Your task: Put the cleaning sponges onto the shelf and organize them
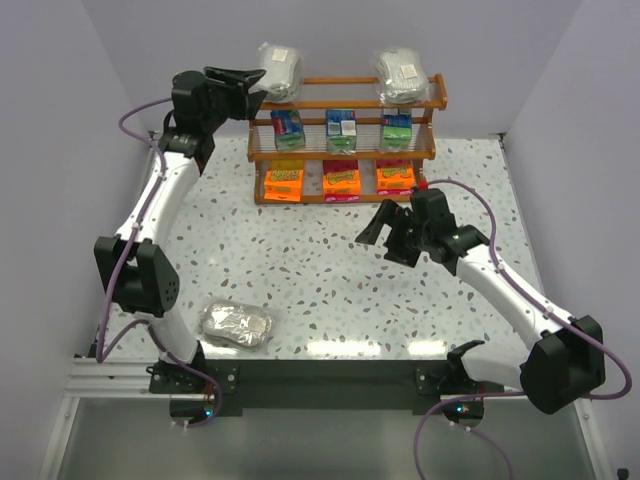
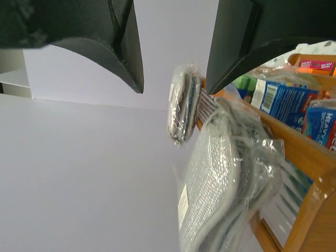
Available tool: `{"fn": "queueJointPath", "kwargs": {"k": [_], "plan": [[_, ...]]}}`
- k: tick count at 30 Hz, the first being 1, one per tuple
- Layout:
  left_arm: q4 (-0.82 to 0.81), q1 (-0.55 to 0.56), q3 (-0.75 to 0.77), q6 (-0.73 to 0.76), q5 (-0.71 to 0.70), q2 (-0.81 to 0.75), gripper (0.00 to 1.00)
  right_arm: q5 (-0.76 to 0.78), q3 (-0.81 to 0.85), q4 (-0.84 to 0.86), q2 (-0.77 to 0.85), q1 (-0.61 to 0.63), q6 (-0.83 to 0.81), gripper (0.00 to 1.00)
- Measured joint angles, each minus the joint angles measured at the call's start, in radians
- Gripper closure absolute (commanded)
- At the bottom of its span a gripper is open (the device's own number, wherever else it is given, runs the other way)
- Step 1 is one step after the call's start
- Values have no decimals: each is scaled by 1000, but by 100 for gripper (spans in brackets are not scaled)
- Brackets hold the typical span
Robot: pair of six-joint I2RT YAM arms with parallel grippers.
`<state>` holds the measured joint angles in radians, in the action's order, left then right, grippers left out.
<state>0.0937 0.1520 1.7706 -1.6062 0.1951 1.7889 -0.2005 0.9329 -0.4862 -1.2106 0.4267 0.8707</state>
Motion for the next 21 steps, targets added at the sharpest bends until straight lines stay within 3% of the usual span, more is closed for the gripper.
{"fn": "queueJointPath", "kwargs": {"k": [8, 15, 21], "plan": [[-67, -2, -259, 6, 47, -213, 44, -1, -29, 1, 1, 0, 0, 2], [-36, -48, -378, 209, 66, -459, 39, -75, -33, 9, -9, 23, -46, 2], [69, -73, -600, 445, -21, -792, 41, -109, -11, 42, -169, 262, -71, 2]]}}
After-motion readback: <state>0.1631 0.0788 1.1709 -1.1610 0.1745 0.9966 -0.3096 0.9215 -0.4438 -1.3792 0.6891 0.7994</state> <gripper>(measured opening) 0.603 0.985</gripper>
